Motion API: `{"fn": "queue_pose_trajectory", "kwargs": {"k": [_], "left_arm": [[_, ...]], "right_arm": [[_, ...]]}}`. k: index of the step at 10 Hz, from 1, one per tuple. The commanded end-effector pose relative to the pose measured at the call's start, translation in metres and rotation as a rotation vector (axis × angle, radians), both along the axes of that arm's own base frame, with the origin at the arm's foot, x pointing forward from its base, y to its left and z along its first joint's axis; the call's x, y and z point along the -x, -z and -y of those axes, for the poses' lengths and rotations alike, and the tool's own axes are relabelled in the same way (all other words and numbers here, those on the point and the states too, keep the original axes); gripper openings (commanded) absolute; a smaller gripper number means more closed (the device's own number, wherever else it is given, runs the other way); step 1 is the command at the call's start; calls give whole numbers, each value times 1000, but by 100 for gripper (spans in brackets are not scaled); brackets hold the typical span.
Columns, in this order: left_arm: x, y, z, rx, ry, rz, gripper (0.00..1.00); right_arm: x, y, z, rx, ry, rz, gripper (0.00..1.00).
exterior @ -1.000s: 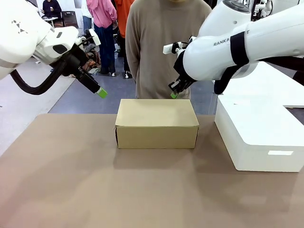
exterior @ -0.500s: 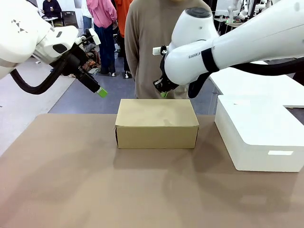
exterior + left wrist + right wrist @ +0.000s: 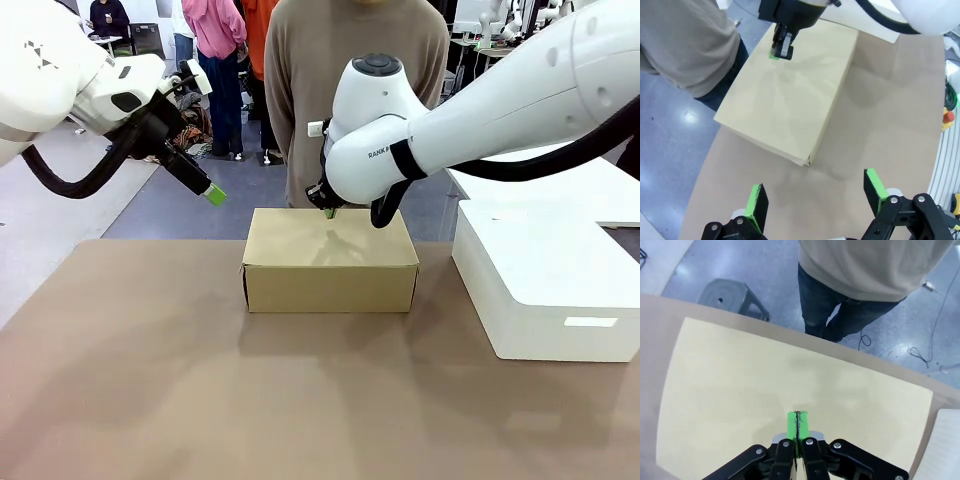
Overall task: Pack the shoes into the box.
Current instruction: Press down on the lid of the Shoes Box.
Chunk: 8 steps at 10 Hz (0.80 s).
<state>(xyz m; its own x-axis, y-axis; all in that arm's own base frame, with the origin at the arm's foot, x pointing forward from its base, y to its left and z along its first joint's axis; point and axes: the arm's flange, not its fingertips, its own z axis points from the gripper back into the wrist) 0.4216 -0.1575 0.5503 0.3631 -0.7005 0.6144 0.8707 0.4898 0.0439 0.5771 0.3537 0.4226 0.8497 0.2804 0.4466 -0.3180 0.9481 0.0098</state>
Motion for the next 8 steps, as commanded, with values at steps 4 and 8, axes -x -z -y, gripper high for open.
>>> {"fn": "queue_pose_trajectory", "kwargs": {"k": [4, 8], "left_arm": [[-1, -1, -2, -4, -4, -12, 100], [-1, -1, -2, -4, -4, -12, 100]], "right_arm": [[-17, 30, -6, 40, 71, -12, 0], [9, -15, 9, -5, -25, -33, 0]]}}
